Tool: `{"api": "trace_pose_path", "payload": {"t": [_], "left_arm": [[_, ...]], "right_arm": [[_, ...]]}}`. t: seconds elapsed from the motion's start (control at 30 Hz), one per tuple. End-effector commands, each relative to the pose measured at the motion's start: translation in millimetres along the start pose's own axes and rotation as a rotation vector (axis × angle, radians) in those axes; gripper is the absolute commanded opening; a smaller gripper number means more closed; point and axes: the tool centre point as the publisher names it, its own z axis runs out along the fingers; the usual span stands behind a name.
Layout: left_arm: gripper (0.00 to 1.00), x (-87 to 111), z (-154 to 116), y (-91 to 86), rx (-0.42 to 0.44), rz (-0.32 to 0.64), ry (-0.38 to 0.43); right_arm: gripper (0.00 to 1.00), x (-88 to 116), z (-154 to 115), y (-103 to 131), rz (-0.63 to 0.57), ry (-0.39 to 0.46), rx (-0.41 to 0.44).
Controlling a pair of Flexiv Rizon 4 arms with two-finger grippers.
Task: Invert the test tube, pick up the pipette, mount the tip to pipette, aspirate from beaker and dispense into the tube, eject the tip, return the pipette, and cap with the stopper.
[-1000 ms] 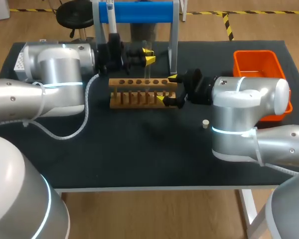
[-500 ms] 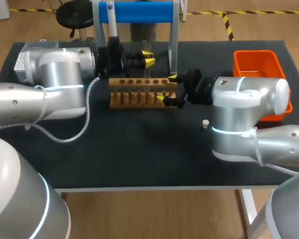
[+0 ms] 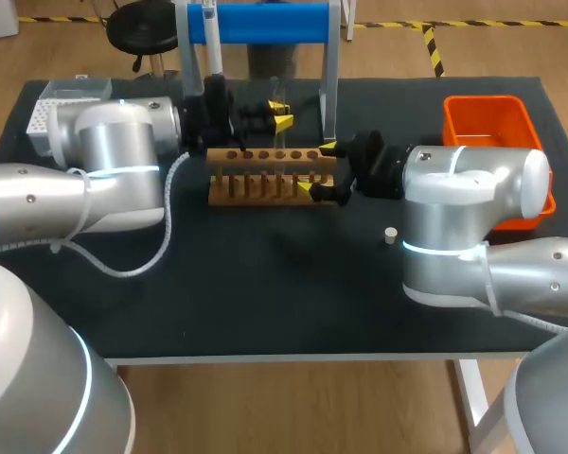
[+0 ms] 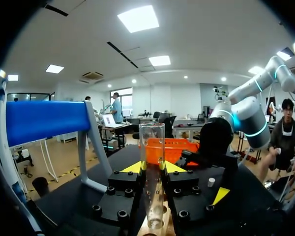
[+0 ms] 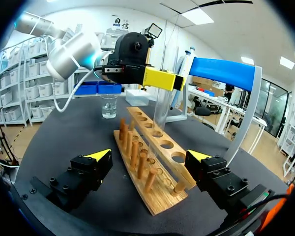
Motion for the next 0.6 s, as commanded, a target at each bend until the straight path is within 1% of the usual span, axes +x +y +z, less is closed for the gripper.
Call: {"api": "trace_pose_path", "payload": {"t": [0.03, 0.6], "left_arm": [[0.0, -1.5, 1.5, 5.6, 0.01, -0.001, 0.005], [0.0, -0.3, 0.5, 15.5, 0.021, -0.013, 0.0]], "right_arm": [[1.0, 0.7, 0.3, -0.7, 0.0, -0.003, -0.002], [1.0, 0.7, 0.3, -0.7, 0.0, -0.003, -0.002]]}}
